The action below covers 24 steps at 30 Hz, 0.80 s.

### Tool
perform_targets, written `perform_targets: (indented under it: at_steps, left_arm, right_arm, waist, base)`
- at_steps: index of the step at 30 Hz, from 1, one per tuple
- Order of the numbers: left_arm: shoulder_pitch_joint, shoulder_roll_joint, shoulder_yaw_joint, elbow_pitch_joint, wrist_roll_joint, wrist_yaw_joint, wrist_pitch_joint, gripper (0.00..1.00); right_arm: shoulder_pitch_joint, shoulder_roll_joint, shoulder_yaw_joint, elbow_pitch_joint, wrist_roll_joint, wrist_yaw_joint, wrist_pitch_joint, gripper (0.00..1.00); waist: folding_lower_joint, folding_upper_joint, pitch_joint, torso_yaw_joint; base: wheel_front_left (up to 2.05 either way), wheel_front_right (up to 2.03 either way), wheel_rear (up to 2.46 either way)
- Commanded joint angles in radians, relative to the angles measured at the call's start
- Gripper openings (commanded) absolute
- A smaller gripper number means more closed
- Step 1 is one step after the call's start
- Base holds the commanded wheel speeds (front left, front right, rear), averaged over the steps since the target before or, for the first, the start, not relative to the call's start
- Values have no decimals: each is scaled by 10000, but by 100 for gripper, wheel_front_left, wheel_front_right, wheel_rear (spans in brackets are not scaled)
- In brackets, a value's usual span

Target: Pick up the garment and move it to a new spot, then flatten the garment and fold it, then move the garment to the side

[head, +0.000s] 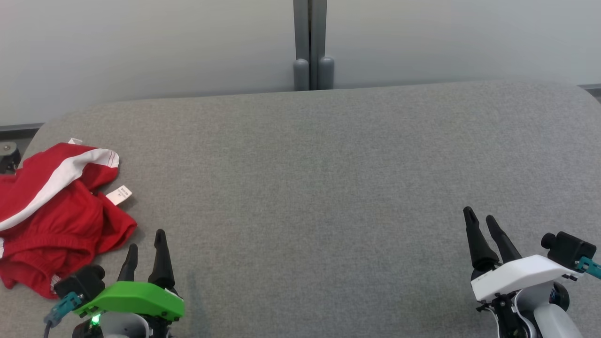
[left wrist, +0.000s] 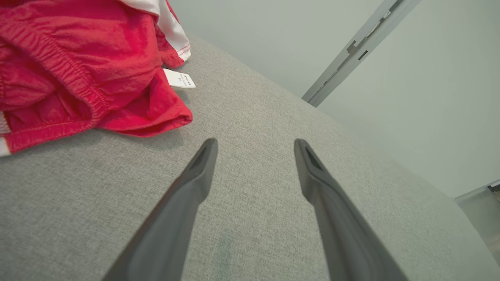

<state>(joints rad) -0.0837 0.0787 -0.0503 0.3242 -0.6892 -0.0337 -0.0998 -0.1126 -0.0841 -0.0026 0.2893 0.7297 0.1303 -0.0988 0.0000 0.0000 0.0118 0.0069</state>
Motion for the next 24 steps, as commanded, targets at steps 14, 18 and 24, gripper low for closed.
perform_targets:
  at_steps: [14, 18, 24]
  left_arm:
    - [-424, 329, -414, -254, 1911, 455, -472, 100]
    - [-336, 281, -450, -95, 2217, 534, -568, 100]
    - [-166, 181, -403, 45, 2671, 607, -722, 100]
  right_arm:
    - [-257, -42, 5, -370, -1947, 5, -473, 100]
    - [-131, 66, -80, -274, -2384, 5, -574, 100]
    - [84, 198, -277, -211, -3083, 4, -730, 100]
  waist:
    - [0, 0, 34, -10]
    - [0, 0, 16, -26]
    - [0, 0, 4, -85]
  base:
    - [0, 0, 0]
    - [0, 0, 0]
    - [0, 0, 0]
